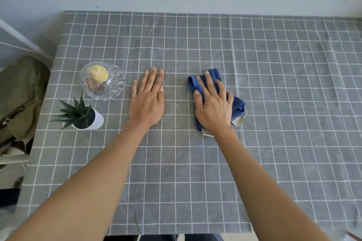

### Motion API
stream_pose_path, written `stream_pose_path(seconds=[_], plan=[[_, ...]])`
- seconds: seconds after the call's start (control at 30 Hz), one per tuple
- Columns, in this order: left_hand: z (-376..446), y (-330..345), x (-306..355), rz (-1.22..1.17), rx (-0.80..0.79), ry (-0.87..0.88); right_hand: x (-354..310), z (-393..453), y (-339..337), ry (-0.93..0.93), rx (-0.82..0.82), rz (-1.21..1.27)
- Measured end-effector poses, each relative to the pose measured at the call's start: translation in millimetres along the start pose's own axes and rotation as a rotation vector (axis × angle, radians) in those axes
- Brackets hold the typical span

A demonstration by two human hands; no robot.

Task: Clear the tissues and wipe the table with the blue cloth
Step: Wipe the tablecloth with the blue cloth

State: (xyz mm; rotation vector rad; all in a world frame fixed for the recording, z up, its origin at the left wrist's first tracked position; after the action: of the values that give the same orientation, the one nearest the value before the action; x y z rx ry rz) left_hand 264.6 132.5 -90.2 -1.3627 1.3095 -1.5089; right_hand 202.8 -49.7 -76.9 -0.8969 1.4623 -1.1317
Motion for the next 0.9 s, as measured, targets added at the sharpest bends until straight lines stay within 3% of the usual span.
stream_pose_path(seconds=[0.17, 0.37, 0.6, 0.8, 0.9], plan=[[1, 2, -1, 0.015, 0.002, -0.001, 36, 4, -8, 0.245, 0.065, 0.015], [1, 3, -1, 0.026, 0.006, -0.005, -8, -3, 3, 0.001, -0.009, 0.034], [1, 2, -1, 0.019, 0.0, -0.008, 15, 4, -3, 0.256, 0.073, 0.04], [0, 1, 0, 0.004, 0.009, -0.003, -23, -1, 7, -0.034, -0.017, 0.043], [1, 2, 0, 0.004, 0.003, -0.003, 4, 0, 0, -0.001, 0.01, 0.015]])
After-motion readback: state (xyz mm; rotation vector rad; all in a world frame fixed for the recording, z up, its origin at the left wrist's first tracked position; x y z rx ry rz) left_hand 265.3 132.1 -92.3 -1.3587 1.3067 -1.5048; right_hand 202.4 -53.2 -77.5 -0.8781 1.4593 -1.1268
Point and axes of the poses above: each hand's wrist, its own z-axis towards the middle knuckle, its own y-axis out of the palm, x = y × z, the point moved 5 cm from there along z, towards the middle knuckle, and after that the axes turned 6 degrees about -y, right-handed, at the moved point
